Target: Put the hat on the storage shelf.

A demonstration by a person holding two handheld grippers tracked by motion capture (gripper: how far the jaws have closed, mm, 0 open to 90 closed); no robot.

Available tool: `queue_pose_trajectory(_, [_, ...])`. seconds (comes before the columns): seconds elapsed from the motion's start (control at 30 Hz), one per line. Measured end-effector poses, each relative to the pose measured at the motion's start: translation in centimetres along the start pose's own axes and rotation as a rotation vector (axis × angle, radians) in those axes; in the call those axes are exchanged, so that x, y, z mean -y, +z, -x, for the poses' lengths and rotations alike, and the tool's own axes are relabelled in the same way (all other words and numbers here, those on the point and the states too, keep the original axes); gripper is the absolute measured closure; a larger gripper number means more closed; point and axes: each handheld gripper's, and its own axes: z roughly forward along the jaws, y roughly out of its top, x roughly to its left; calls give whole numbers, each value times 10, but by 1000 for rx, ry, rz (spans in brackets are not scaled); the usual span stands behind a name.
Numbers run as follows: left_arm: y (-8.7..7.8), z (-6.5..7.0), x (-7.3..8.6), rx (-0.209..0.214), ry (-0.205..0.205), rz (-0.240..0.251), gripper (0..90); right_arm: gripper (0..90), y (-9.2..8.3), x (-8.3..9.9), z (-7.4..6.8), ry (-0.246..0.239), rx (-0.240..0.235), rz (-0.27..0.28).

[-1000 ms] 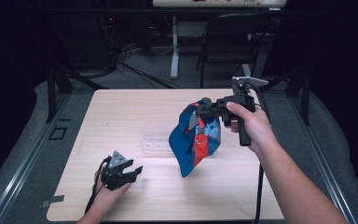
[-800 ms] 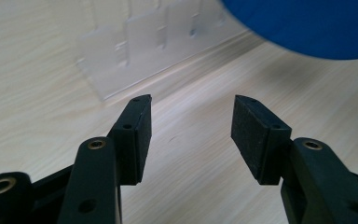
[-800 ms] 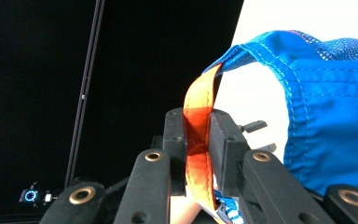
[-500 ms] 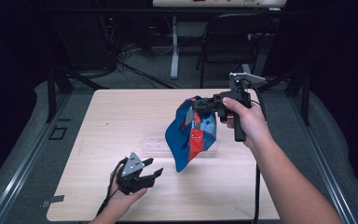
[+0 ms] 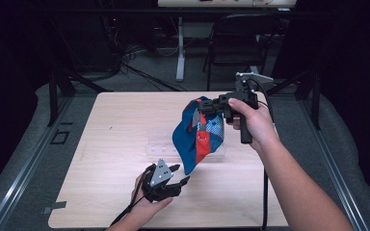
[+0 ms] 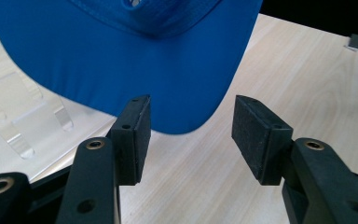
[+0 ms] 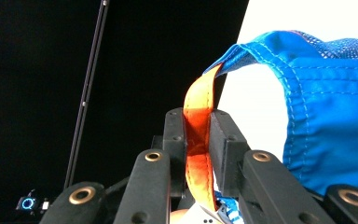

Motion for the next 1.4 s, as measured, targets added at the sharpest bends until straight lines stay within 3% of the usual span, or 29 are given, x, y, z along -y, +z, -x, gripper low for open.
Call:
queue_pose_trajectory(0.07, [2, 0, -1, -11, -2, -2, 502, 780, 1, 0, 0, -2, -1, -1])
queue_pose_trajectory(0.23, [1, -4, -2, -21, -1, -5, 663, 780, 0, 1, -2, -6, -3, -3])
queue_pose_trajectory(0.57, [-8, -18, -2, -63, -11, 17, 791, 780, -5, 3, -3, -10, -6, 2])
queue_pose_trajectory(0.67, [-9, -21, -3, -101, 3, 14, 840, 779, -5, 4, -3, -17, -10, -5])
queue_pose_trajectory(0.87, [-6, -26, -3, -114, 3, 18, 862, 779, -2, 5, -3, -24, -4, -13])
queue_pose_trajectory(1.03, [-1, -32, -4, -94, -10, 29, 871, 778, 1, 6, 1, -18, -5, -15])
queue_pose_trajectory(1.4, [13, -41, -3, -94, -25, 33, 876, 779, 8, 3, 16, 2, -3, -21])
